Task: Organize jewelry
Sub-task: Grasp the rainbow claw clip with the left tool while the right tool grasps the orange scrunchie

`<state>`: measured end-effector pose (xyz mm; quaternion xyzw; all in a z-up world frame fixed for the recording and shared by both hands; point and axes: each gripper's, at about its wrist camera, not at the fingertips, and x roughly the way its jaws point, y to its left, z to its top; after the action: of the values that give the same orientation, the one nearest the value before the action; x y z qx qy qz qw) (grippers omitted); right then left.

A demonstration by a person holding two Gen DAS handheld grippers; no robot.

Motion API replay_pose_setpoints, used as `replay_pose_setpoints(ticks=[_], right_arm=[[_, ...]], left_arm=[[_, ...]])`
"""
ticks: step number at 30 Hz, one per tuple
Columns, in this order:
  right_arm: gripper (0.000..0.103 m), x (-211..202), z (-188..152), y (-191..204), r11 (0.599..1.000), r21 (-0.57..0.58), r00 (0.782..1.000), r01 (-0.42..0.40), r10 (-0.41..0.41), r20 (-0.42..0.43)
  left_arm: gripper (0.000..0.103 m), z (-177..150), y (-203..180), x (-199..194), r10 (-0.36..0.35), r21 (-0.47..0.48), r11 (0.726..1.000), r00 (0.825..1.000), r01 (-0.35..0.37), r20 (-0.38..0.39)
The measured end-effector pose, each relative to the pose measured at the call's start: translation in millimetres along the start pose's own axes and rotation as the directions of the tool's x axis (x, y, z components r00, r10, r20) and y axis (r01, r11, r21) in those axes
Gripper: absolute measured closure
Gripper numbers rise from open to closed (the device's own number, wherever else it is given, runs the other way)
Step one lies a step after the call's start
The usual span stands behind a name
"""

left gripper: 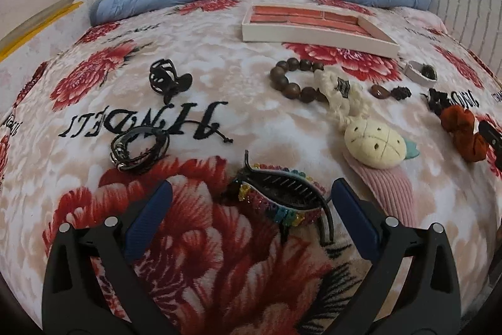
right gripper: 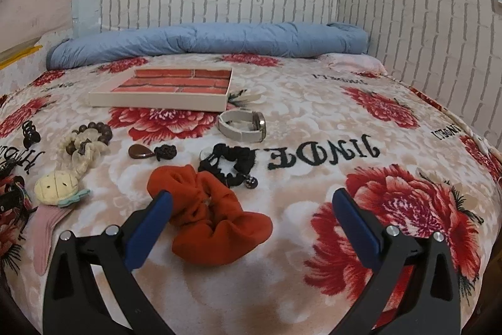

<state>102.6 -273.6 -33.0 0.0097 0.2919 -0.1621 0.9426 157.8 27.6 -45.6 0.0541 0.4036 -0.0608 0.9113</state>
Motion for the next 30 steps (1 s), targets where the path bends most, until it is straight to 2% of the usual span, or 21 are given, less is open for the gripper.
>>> replay_pose_setpoints(ticks=[9, 11, 16, 21, 23, 26, 30], right_arm=[[0.004, 24.7, -1.3, 4.6, 0.999, -0.016, 0.993, -0.051, 0.049, -0.112], [0.004, 29.0, -2.0, 7.9, 0.998, -0.03, 0.99, -0.059, 0.055, -0.132], [0.005, 35.7, -2.7, 10.4, 0.996, -0.038, 0.983, -0.078, 0.07, -0.167], [0.007, 43.1, -0.9, 14.4, 0.994, -0.043, 0.975, -0.101, 0.09, -0.203], [0.012, 45.8, 0.7, 15.4, 0.992, -0.043, 0.972, -0.115, 0.104, -0.212], [0.024, 49.8, 1.8, 18.7, 0.99, -0.048, 0.966, -0.136, 0.121, -0.229], [0.034, 52.6, 1.4, 22.1, 0.985, -0.056, 0.959, -0.161, 0.143, -0.243]], left_arm=[[0.005, -4.3, -15.1, 6.6, 0.0, 0.073, 0.997, 1.0, 0.001, -0.016], [0.005, -4.7, -14.4, 11.0, -0.003, 0.07, 0.998, 0.999, 0.006, -0.032], [0.005, -3.6, 1.2, 21.8, -0.05, -0.007, 0.999, 0.995, 0.05, -0.086], [0.005, -4.0, -8.1, 28.9, -0.019, 0.044, 0.999, 0.993, 0.025, -0.115], [0.004, -0.9, -9.1, 32.4, -0.019, 0.05, 0.998, 0.992, 0.026, -0.123], [0.004, 3.5, -4.5, 37.1, -0.043, 0.03, 0.998, 0.99, 0.048, -0.137], [0.004, 9.8, -1.0, 42.9, -0.066, 0.007, 0.998, 0.988, 0.067, -0.143]])
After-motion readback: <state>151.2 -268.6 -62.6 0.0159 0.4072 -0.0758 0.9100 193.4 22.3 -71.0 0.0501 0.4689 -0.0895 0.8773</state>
